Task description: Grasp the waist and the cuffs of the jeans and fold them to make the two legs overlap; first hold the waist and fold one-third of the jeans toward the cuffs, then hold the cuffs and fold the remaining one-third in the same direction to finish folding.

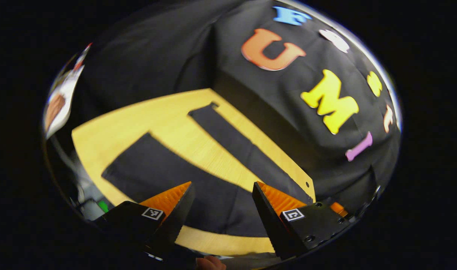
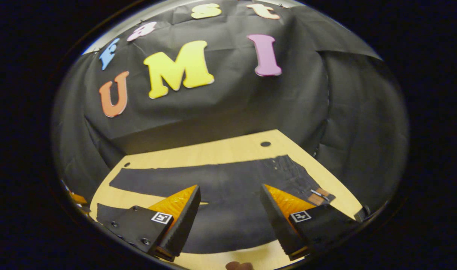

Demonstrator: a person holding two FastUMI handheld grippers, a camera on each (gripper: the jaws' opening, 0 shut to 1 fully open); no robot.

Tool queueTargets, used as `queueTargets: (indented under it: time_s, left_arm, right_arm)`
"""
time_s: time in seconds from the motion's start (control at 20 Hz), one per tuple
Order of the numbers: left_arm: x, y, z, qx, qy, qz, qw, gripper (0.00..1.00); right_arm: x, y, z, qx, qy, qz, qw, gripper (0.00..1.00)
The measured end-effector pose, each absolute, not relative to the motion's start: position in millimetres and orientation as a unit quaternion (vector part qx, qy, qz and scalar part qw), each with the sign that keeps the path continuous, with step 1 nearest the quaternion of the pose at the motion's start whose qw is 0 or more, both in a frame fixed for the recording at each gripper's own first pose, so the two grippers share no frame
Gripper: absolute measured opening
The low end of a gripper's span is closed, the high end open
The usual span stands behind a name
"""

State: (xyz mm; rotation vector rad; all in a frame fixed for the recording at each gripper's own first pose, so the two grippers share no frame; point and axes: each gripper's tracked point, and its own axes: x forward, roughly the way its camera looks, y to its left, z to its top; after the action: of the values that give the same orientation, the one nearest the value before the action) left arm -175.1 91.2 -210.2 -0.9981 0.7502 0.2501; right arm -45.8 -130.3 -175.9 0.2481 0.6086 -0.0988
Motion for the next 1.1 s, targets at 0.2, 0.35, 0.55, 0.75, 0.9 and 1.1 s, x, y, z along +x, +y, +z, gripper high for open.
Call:
queueTargets:
  time_s: [0.2, 0.35, 0.55, 0.75, 0.9, 1.1]
  left_arm:
    - [-216.7, 93.5, -250.6, -0.578, 0.376, 0.198, 0.697, 0.99]
    - [-233.1, 104.4, -254.6, -0.631, 0.361, 0.253, 0.639, 1.00]
    - [-242.5, 144.4, -265.4, -0.632, 0.349, 0.305, 0.621, 0.99]
    - [-229.0, 164.9, -275.5, -0.630, 0.336, 0.307, 0.629, 0.99]
    - [-211.9, 170.9, -276.8, -0.620, 0.328, 0.299, 0.647, 0.99]
    - [-193.7, 176.8, -277.4, -0.618, 0.312, 0.276, 0.666, 0.99]
  right_arm:
    - [-64.7, -163.7, -195.7, 0.111, 0.324, -0.082, 0.936, 0.93]
    - [-67.6, -175.6, -200.8, 0.122, 0.330, -0.103, 0.930, 0.98]
    - [-65.6, -178.8, -200.4, 0.128, 0.328, -0.113, 0.929, 0.98]
    - [-65.2, -182.0, -203.6, 0.130, 0.329, -0.124, 0.927, 0.98]
    - [-66.7, -185.2, -206.0, 0.133, 0.332, -0.135, 0.924, 0.98]
    - [-72.0, -189.7, -207.8, 0.127, 0.334, -0.145, 0.923, 0.98]
